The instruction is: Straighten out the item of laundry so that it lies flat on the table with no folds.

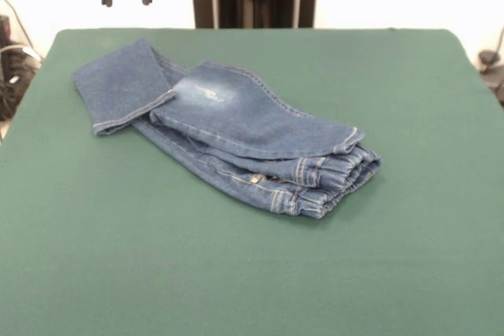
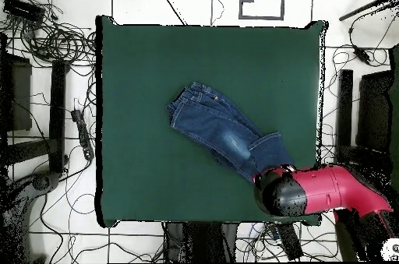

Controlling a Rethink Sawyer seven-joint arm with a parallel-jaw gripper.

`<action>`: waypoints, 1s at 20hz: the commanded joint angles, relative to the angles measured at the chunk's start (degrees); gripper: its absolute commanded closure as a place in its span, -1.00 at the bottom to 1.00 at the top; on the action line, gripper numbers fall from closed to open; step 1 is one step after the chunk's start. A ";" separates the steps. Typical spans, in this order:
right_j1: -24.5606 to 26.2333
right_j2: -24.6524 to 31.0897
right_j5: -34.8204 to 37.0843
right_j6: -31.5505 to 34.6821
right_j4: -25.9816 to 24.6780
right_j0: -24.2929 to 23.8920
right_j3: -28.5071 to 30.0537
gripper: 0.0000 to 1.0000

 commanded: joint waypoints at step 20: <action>6.41 3.33 -10.78 -3.75 -0.04 1.72 1.81 -1.00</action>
